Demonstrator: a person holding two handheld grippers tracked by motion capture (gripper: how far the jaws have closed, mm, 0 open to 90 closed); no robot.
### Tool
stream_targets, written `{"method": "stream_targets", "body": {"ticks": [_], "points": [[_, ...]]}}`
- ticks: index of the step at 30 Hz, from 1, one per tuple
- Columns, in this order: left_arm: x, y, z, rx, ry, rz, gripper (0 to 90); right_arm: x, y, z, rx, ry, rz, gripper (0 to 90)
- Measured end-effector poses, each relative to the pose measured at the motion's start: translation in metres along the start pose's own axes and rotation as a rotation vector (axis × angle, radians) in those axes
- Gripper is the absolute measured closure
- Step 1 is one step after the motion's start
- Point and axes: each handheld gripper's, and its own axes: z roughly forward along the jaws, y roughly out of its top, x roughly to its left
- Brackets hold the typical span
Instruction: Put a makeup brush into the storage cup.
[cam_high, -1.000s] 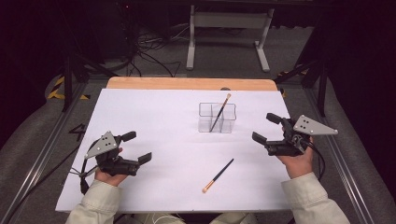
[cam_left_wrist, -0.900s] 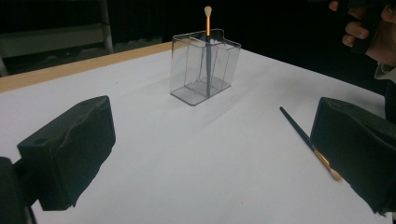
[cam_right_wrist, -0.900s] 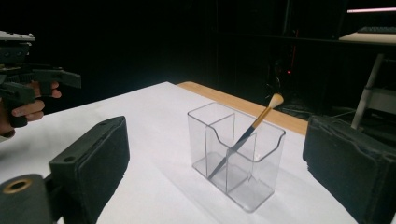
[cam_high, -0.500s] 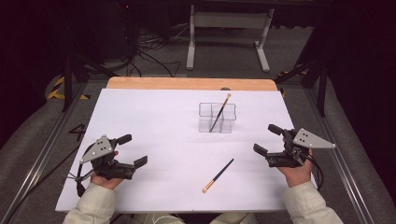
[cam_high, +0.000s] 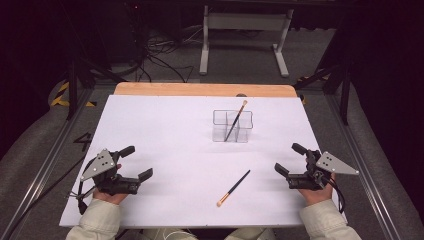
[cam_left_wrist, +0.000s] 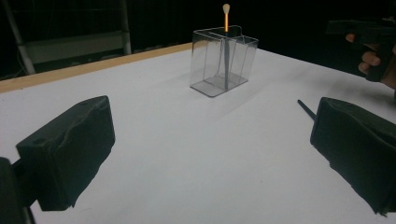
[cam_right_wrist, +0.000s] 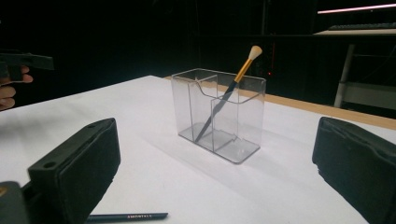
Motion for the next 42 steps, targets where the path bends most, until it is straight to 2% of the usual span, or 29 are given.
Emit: {"method": "stream_targets", "body": {"ticks": [4,11,17,18,24,28,34,37,42], "points": [[0.003,-0.003,-0.001,-0.005,-0.004,-0.019,0.7,-0.002,-0.003,0.0,0.004,-0.011,0.005,1.5],[0.002,-0.003,-0.001,0.0,-0.011,-0.016,0.6,-0.002,-0.003,0.0,-0.001,-0.007,0.009,1.6],[0.002,-0.003,-0.001,0.002,-0.008,-0.013,0.6,0.002,0.004,0.007,0.025,0.035,-0.015,1.9],[0.001,-0.003,-0.001,0.005,-0.009,-0.014,0.6,0.005,0.009,0.011,0.042,0.055,-0.018,2.0],[0.0,-0.003,-0.002,0.005,-0.006,-0.019,0.5,0.01,0.02,0.023,0.054,0.117,-0.026,2.2],[0.0,-0.004,-0.003,0.006,-0.003,-0.021,0.5,0.014,0.026,0.031,0.049,0.143,-0.032,2.2],[0.0,-0.003,-0.004,0.01,-0.001,-0.017,0.5,0.019,0.032,0.045,0.073,0.171,-0.047,1.8],[0.001,-0.004,-0.003,0.013,0.001,-0.02,0.6,0.022,0.035,0.052,0.087,0.195,-0.038,1.3],[0.0,-0.003,-0.003,0.012,-0.003,-0.021,0.6,0.03,0.041,0.065,0.093,0.225,-0.058,1.2]]}}
